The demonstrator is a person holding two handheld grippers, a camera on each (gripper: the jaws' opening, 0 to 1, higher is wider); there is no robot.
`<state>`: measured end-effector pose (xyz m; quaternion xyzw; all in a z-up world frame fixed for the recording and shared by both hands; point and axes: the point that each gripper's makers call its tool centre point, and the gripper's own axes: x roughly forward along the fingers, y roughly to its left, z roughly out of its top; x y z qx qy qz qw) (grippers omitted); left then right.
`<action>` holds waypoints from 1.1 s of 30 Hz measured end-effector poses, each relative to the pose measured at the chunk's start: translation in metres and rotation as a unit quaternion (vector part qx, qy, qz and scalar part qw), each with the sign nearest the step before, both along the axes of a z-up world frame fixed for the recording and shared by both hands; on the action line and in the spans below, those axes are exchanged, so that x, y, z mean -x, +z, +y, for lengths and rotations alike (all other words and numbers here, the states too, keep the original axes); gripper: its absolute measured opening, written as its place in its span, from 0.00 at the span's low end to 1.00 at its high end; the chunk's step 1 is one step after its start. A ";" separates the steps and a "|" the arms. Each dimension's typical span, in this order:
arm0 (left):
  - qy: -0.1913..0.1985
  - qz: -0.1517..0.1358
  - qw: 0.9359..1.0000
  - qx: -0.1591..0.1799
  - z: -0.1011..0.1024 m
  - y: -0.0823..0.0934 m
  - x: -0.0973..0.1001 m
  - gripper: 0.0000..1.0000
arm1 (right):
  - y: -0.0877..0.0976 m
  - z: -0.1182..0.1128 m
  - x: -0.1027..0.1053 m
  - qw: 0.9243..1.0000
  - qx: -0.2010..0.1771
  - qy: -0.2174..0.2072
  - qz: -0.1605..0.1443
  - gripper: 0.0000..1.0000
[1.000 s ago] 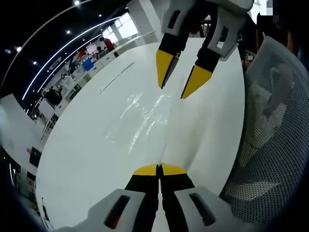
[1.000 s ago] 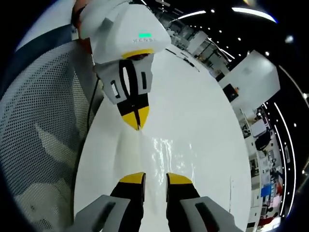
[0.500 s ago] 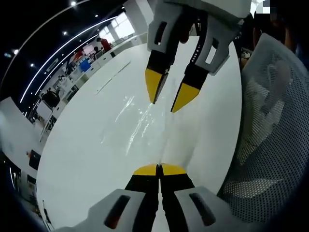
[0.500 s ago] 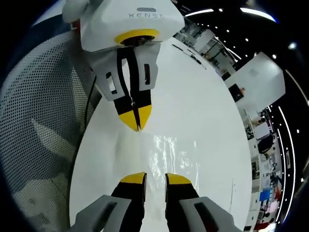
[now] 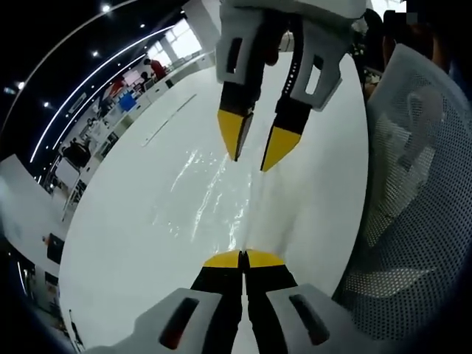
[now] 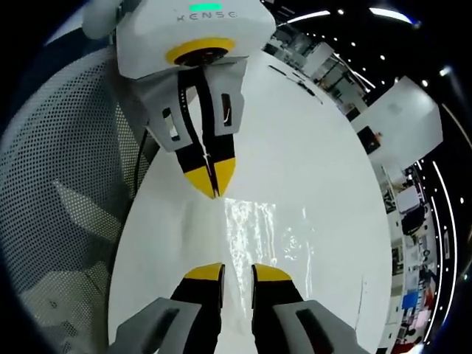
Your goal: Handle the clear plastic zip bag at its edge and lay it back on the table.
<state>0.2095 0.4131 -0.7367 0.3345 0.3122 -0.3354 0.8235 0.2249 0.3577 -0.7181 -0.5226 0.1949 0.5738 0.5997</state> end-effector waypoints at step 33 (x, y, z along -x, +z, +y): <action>-0.011 -0.023 1.000 0.007 -0.005 0.009 -0.003 0.00 | -0.023 -0.002 0.003 0.998 0.022 -0.037 0.036 0.00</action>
